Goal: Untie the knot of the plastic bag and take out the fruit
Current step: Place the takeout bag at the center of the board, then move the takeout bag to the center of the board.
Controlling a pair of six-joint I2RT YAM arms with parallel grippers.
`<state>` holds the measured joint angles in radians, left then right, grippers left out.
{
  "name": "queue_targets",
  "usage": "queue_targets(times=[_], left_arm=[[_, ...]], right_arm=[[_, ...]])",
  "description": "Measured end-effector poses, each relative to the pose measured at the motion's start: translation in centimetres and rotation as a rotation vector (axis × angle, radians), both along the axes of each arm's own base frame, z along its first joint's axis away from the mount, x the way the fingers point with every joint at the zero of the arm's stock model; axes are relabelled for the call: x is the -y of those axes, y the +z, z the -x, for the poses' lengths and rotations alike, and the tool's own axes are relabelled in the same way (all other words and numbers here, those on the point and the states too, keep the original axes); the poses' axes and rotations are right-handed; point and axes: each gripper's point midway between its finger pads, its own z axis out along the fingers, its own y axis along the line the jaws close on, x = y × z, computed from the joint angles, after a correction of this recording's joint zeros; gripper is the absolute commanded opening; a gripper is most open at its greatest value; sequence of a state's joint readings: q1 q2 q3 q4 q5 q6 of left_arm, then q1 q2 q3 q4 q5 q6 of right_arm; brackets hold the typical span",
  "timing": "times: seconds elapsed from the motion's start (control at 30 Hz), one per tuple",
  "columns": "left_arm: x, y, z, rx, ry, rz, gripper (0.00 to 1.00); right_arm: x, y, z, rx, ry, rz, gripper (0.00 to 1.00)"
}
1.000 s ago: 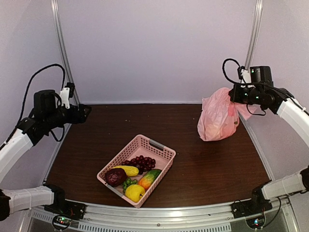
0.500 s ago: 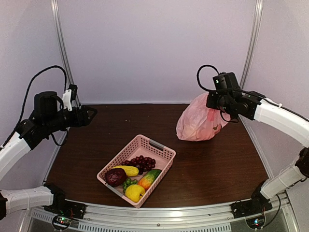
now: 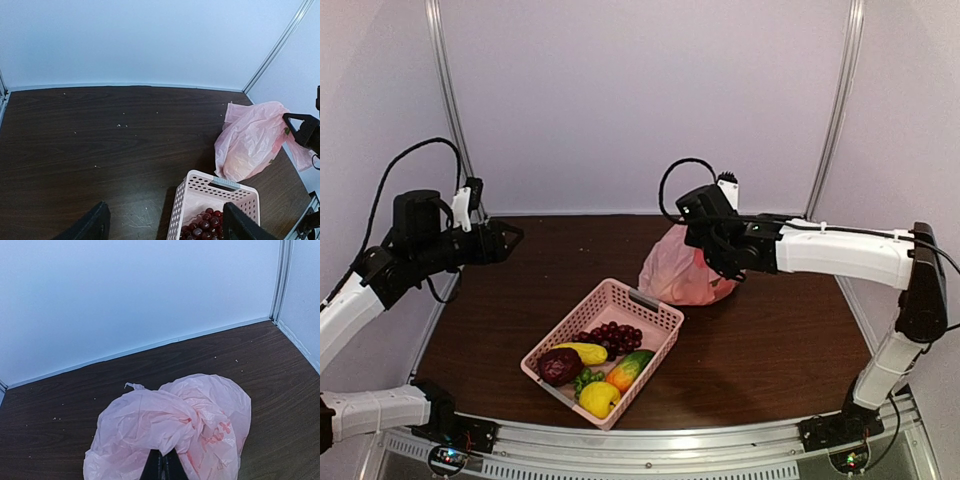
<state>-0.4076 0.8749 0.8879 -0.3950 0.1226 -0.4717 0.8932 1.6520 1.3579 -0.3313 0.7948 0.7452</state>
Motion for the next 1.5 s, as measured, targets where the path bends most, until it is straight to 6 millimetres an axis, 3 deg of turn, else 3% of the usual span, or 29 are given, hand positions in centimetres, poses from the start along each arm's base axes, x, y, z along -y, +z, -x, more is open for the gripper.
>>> queue_targets(times=[0.07,0.2,0.3,0.47,0.67,0.8,0.87,0.9,1.13,1.3,1.5], left_arm=[[0.1,-0.1,0.0,-0.004,-0.007,0.000,0.78],[0.3,-0.2,0.1,-0.009,-0.015,0.002,0.78],[0.4,-0.3,0.1,-0.012,-0.020,0.002,0.78],[0.8,-0.4,0.3,-0.015,-0.035,0.002,0.78],[1.8,-0.7,0.3,-0.025,-0.065,0.000,0.78],[3.9,-1.0,0.1,-0.042,-0.112,-0.001,0.78],[5.3,-1.0,-0.1,-0.052,-0.135,-0.002,0.78],[6.0,-1.1,-0.2,-0.057,-0.148,-0.002,0.78],[10.5,-2.4,-0.7,-0.094,-0.216,0.018,0.79],[12.2,-2.9,-0.8,-0.104,-0.235,0.041,0.81],[12.6,-2.6,-0.9,-0.101,-0.234,0.063,0.82]], right_arm=[[-1.3,-0.5,-0.1,0.001,0.010,-0.007,0.05],[-2.6,-0.8,0.0,0.002,0.035,-0.029,0.52],[-3.0,-0.2,-0.1,0.021,0.055,-0.061,0.73],[-1.8,1.2,1.3,0.043,0.113,-0.048,0.86],[0.7,5.6,3.1,0.099,0.198,-0.041,0.95],[3.3,6.5,1.8,0.086,0.250,-0.038,0.99],[3.8,5.4,1.4,0.046,0.317,-0.023,0.99],[5.0,4.8,0.6,0.027,0.316,-0.018,0.99],[6.3,-2.3,-0.3,-0.169,0.543,-0.018,0.99],[5.9,-6.3,-1.1,-0.261,0.656,0.012,0.99],[4.1,-9.5,-1.8,-0.330,0.792,0.086,0.98]])
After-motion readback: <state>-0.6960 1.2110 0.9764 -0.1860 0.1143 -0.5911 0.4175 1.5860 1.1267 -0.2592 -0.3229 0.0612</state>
